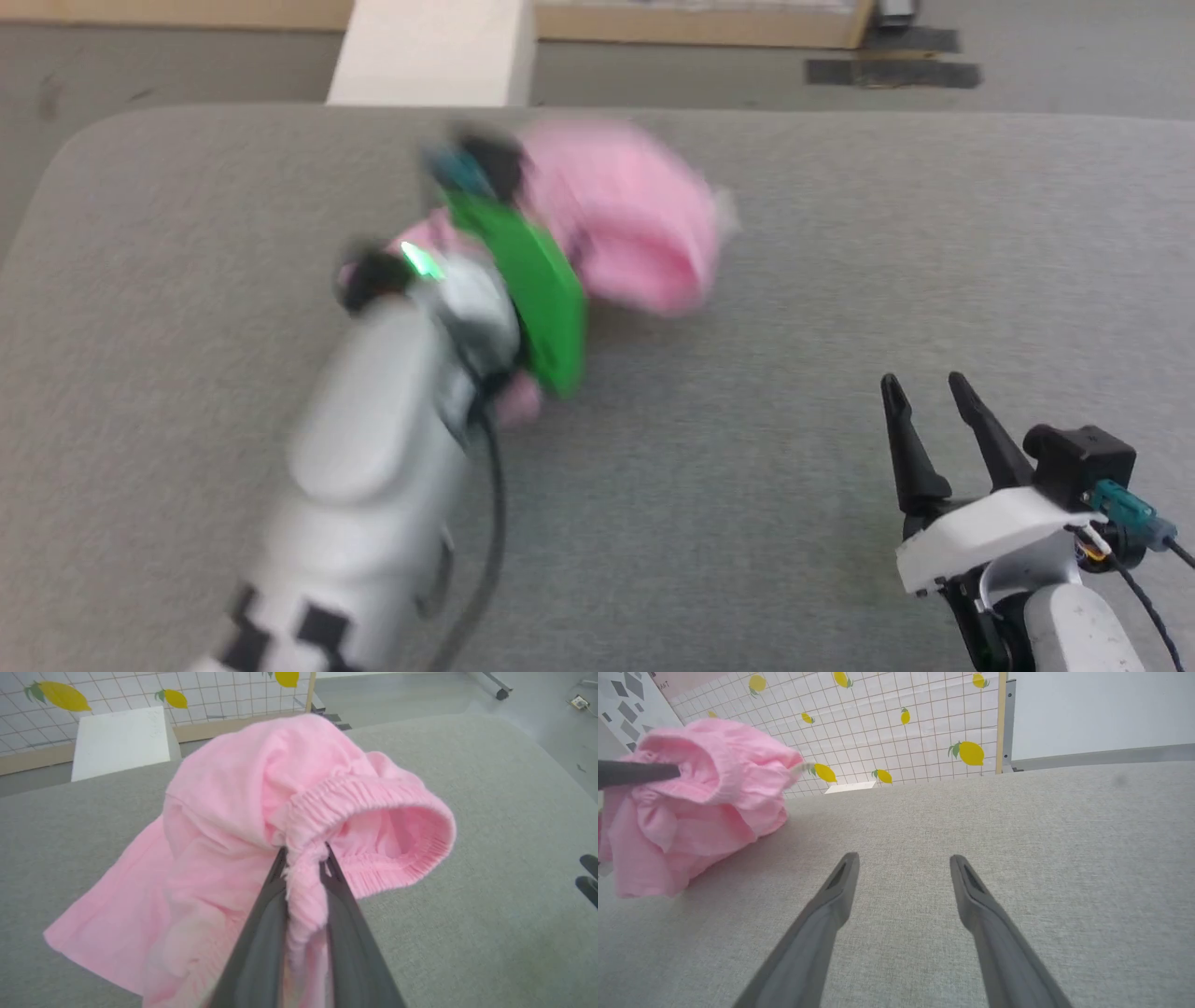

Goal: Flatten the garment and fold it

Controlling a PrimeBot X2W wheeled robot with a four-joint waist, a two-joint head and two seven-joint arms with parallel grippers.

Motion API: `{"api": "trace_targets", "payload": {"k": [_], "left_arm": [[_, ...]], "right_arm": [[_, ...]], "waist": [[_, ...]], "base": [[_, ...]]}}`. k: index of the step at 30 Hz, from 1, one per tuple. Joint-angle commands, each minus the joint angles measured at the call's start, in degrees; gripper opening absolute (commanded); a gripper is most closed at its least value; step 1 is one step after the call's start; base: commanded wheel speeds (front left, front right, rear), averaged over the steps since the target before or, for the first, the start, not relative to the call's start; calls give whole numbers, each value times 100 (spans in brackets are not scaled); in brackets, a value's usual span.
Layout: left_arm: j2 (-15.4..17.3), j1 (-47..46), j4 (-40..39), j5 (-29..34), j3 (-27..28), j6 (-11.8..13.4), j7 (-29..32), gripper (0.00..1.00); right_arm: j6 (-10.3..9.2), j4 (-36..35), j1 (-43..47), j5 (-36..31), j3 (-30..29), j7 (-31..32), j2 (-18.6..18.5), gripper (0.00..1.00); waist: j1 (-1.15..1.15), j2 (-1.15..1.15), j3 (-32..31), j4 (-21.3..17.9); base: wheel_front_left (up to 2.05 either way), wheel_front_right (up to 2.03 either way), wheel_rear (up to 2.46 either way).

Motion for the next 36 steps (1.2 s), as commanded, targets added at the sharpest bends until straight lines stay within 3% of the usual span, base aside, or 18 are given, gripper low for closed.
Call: {"api": "trace_targets", "payload": {"k": [1, 8, 9, 10, 16, 20, 24, 29, 36], "left_arm": [[-62, 357, 39, -143, -213, -21, 78, 0], [-165, 1451, 525, -638, -1192, -4, 443, 0], [-167, 1534, 542, -807, -1214, 29, 422, 44], [-167, 1564, 509, -955, -1207, 69, 362, 100], [-169, 1470, -143, -2102, -637, 324, -412, 100], [-8, 1441, -590, -2195, -74, 422, -1222, 100], [505, 1711, -888, -1597, 268, 585, -2416, 100], [944, 2425, -964, -608, 426, 1062, -3997, 100], [691, 3351, -1540, -40, 758, 1400, -4228, 100]], "right_arm": [[-9, 50, 63, 49, 1, -54, 1, 100], [-9, 198, 158, 168, -9, -145, 1, 100], [-9, 216, 168, 180, -4, -156, 1, 100], [-9, 231, 176, 186, -6, -164, 1, 100], [-9, 337, 305, 227, -40, -175, 1, 100], [-9, 365, 394, 261, -40, -160, 1, 100], [-9, 364, 466, 285, -14, -92, 1, 100], [-9, 339, 518, 293, 33, 175, 1, 100], [-9, 362, 282, 179, 98, 1171, 1, 100]], "waist": [[0, 0, -190, -356], [0, 0, -196, -591], [0, 0, -209, -606], [0, 0, -226, -607], [0, 0, -463, -492], [0, 0, -622, -379], [0, 0, -736, -291], [0, 0, -785, -213], [0, 0, -645, -85]], "base": [[0, 0, 0], [0, 0, 0], [0, 0, 0], [0, 0, 0], [0, 0, 0], [0, 0, 0], [0, 0, 0], [0, 0, 0], [0, 0, 0]]}}
